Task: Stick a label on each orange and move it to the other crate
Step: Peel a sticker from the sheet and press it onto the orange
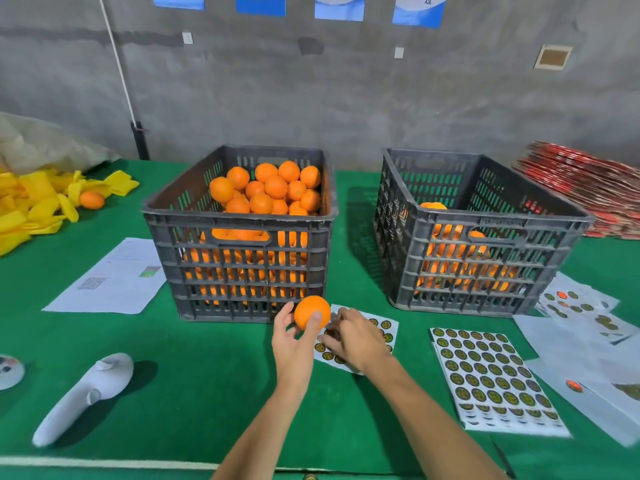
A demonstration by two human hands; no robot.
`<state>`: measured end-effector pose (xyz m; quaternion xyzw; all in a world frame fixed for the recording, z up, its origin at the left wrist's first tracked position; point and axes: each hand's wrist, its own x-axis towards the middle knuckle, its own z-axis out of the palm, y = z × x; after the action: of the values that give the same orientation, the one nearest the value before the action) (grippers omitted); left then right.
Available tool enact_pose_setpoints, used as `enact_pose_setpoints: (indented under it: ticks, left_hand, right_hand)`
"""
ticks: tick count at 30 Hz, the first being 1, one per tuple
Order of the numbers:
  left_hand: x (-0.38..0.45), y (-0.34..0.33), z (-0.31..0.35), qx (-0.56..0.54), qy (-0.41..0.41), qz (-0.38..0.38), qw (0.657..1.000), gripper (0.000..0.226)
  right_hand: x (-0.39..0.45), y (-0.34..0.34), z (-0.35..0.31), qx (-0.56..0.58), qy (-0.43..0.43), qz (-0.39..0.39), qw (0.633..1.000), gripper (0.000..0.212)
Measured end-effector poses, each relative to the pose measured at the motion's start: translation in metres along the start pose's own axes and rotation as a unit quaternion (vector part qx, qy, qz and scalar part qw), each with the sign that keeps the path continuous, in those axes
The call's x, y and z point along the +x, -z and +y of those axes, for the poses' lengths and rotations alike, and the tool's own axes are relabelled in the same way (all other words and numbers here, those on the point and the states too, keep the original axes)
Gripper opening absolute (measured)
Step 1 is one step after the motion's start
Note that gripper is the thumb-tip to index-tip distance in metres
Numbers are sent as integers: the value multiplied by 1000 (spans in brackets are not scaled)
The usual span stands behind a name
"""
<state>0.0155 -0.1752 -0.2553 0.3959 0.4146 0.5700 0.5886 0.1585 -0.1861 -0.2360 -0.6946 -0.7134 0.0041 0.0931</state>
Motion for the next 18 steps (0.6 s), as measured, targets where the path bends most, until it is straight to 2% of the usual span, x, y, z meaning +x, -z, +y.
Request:
enact_pose_setpoints:
  ticks: [4,8,11,14,18]
  left_hand:
    - [0,2,0,-60,19,-6,998,43]
    - [-1,4,-1,-60,25,-11,998,41]
    - [1,5,-5,-40,39,-19,998,41]
    - [2,4,-6,-34,44,-22,998,39]
    - [2,3,-2,-7,7,-40,999,43]
  right_hand:
    - [3,8,-7,-42,33,-16,998,31]
    - [1,9,-11,-52,27,-8,998,30]
    - [-4,7,-6,58,-45,47,996,25]
    - [-6,9,-4,238,-116,121,957,21]
    - [-7,13,-19,256,-88,214,939,20]
